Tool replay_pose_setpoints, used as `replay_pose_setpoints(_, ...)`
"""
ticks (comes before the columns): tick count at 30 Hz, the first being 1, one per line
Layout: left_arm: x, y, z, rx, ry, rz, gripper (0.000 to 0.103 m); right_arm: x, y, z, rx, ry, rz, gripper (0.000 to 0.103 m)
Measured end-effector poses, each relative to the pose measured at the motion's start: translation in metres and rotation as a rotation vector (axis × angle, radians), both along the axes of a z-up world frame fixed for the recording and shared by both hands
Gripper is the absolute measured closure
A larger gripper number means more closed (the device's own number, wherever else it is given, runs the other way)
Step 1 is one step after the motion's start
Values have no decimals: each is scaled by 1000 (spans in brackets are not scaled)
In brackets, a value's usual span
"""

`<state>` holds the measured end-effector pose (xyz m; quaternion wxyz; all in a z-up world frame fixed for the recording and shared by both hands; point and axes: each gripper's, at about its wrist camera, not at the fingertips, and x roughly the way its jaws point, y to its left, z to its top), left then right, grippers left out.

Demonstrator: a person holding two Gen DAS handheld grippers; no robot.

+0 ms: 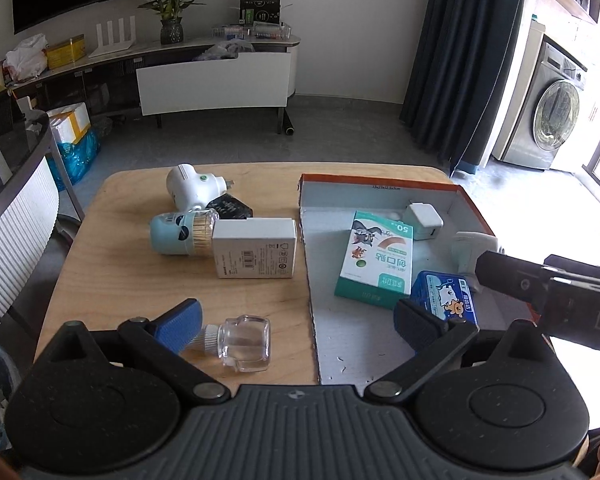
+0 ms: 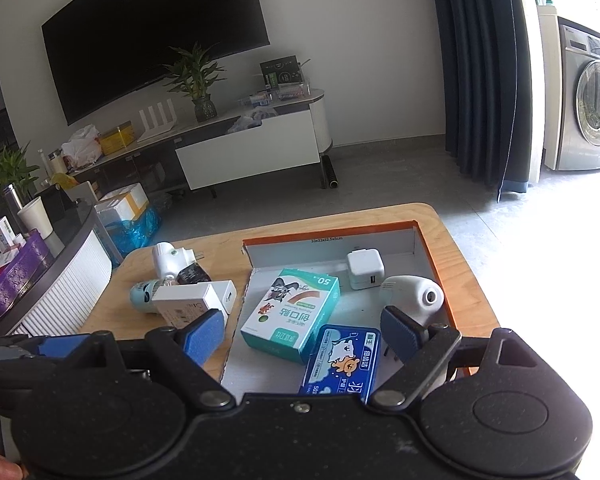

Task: Organize rigid objects
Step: 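Move both open tools back over the table toward the remaining items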

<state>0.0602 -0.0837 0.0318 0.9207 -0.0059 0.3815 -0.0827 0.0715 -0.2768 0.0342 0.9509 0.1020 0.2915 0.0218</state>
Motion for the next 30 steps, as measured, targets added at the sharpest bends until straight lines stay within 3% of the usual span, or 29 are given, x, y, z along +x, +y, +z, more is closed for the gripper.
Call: replay_pose_setpoints(30,-11,71,-26,-19,38,103,0,12,60,-24,-9,67,152,2)
